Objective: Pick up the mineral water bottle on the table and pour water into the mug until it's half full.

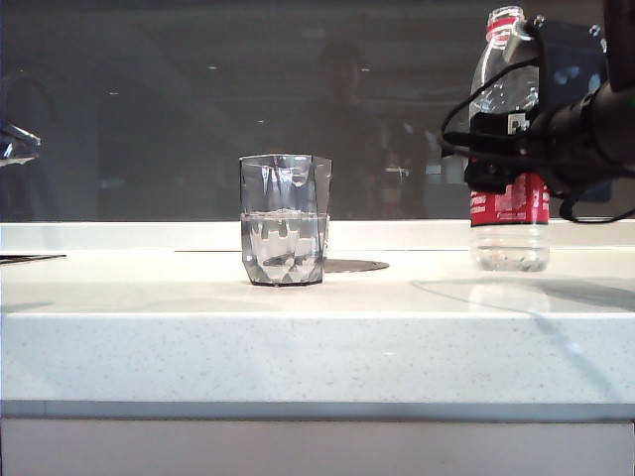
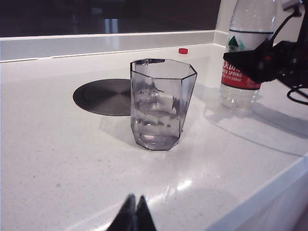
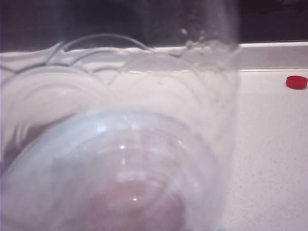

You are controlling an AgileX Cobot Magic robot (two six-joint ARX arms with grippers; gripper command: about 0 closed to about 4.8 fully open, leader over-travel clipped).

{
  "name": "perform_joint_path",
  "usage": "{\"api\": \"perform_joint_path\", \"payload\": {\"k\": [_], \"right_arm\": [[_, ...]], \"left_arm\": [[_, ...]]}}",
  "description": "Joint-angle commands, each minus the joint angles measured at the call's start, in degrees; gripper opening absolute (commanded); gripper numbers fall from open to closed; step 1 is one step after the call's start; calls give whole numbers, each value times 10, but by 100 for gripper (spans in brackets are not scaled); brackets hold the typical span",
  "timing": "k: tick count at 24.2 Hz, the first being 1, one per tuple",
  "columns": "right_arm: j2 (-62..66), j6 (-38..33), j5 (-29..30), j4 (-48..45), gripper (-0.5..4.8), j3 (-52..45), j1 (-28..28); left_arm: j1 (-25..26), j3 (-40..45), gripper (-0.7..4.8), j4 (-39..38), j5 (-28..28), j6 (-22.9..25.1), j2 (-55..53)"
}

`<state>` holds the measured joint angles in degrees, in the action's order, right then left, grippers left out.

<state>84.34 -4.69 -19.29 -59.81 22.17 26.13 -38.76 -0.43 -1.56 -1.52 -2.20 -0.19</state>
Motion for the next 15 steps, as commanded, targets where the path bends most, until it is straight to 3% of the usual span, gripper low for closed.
{"api": "perform_joint_path", "payload": {"k": [1,5,13,15], "right_arm": [[25,0,2,-67,264,1,1],[67,-1,2,-122,264,2,1],[79,-1,2,-122,269,1,1],[79,-1,2,-119,328,1,1]], "left_arm": [[1,-2,-4,3,2,1,0],[1,-2,-4,3,2,1,0],[1,-2,-4,3,2,1,0],[1,-2,-4,3,2,1,0]]}}
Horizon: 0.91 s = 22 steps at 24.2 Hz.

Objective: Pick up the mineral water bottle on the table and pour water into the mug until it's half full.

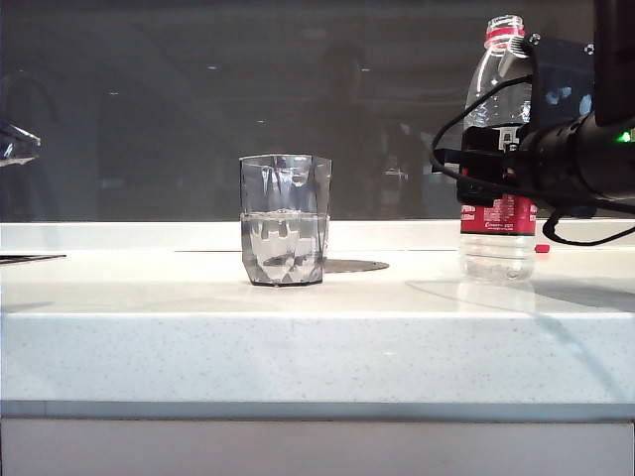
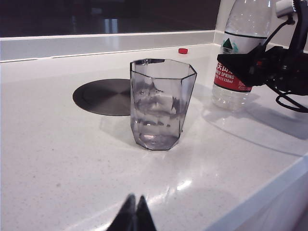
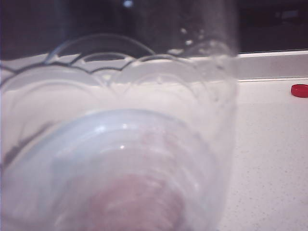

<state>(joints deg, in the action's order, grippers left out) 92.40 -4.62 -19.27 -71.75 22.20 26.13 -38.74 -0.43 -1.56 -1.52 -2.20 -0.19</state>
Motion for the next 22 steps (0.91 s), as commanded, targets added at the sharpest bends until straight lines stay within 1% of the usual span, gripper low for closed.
{"api": "perform_joint_path", "payload": {"k": [1,6,7,10,11,13,15,18,22], "right_arm": [[-2,-1,2,0,345,0,1],[-2,-3,2,-2,388,-18,1],[-3,-14,2,-5,415,-29,1],[-7,-35,2,-11,471,-47,1],[-7,-40,2,-19,479,-54,1],[-7,-49,3,-49,479,-75,2],[-7,-60,22,-91,479,-102,2],[-28,-83,47,-90,479,-133,4],[-81,-96,64,-90,479,-182,11]], "left_arm": [[1,-2,-4,3,2,1,0],[1,-2,-4,3,2,1,0],[1,-2,-4,3,2,1,0],[1,-2,-4,3,2,1,0],[1,-2,-4,3,2,1,0],[1,-2,-4,3,2,1,0],[2,-2,-4,3,2,1,0],[9,-2,-4,3,3,1,0],[62,-2,-4,3,2,1,0]]}}
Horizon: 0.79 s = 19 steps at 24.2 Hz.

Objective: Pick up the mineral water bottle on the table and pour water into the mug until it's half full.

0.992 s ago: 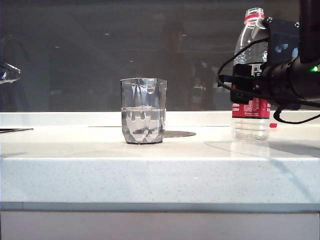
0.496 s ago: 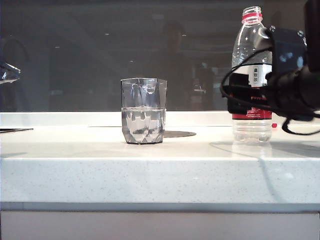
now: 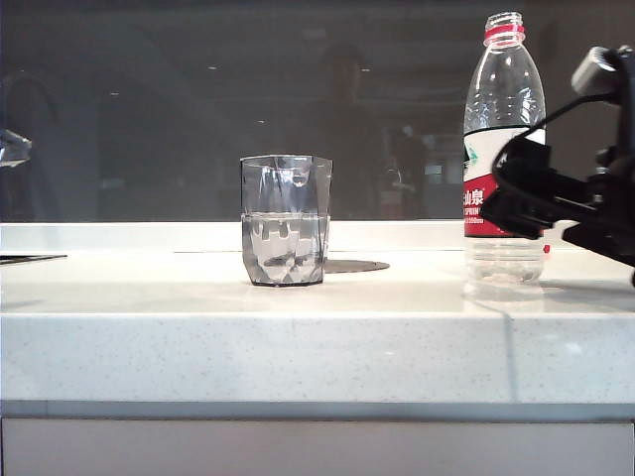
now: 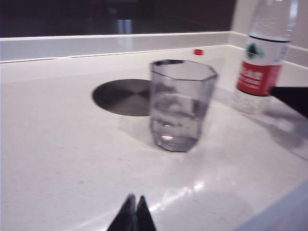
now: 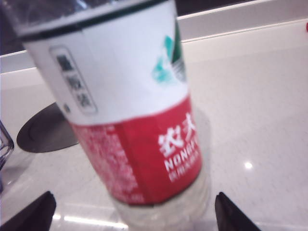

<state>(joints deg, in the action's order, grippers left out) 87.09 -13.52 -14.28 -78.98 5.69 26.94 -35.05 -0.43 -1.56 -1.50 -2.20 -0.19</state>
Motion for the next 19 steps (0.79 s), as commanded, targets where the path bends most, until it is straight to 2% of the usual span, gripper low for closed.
{"api": "perform_joint_path", "payload": {"k": [1,3,6,7,9,10,11,14,19], "right_arm": [[-44,-12,22,-18,479,-29,3],[-76,-31,30,-18,479,-50,3],[-146,-57,105,23,479,-57,9],[-165,-58,111,23,434,-57,21],[-181,-58,112,20,264,-57,35],[-193,-58,115,20,118,-57,46],[-204,-58,115,20,38,-57,59],[-221,-58,112,20,-9,-57,87],[-242,-58,50,21,-9,-57,136]], "left_arm": [[36,-2,-4,3,2,1,0],[65,-2,-4,3,2,1,0],[141,-2,-4,4,2,1,0],[174,-2,-4,2,2,1,0],[211,-2,-4,3,2,1,0],[243,-2,-4,3,2,1,0],[265,-2,-4,3,2,1,0],[292,-2,-4,3,2,1,0],[305,-2,-4,3,2,1,0]]}}
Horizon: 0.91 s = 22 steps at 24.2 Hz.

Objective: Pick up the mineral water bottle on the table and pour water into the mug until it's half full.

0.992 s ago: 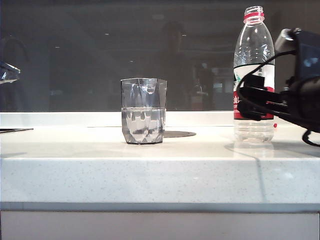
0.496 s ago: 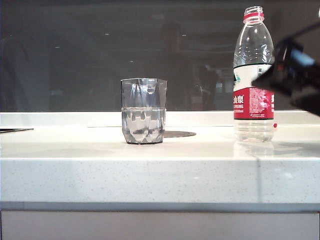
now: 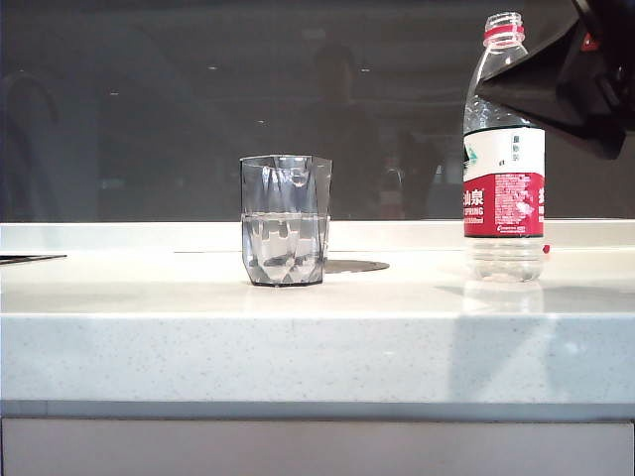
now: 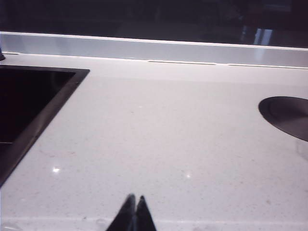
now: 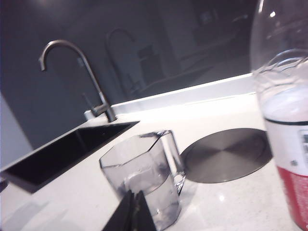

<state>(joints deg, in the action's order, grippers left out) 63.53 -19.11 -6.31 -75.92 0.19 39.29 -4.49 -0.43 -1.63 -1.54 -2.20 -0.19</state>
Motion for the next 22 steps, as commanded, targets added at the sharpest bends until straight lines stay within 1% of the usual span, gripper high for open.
{"api": "perform_joint_path", "payload": {"k": [1,16,19,20,21,22], "right_arm": [[-6,-2,-33,-10,-9,-2,17],[-6,-2,-28,-1,-8,-2,18],[-9,2,-28,17,-8,-2,20],[-18,11,-30,32,-8,-2,20],[-38,68,-30,68,-8,-2,16],[-53,91,-30,89,-8,-2,13]], "left_arm": [[0,-2,-4,4,3,1,0],[0,-2,-4,4,3,1,0],[0,-2,-4,4,3,1,0],[0,-2,-4,4,3,1,0],[0,-2,-4,4,3,1,0],[0,-2,-4,4,3,1,0]]}}
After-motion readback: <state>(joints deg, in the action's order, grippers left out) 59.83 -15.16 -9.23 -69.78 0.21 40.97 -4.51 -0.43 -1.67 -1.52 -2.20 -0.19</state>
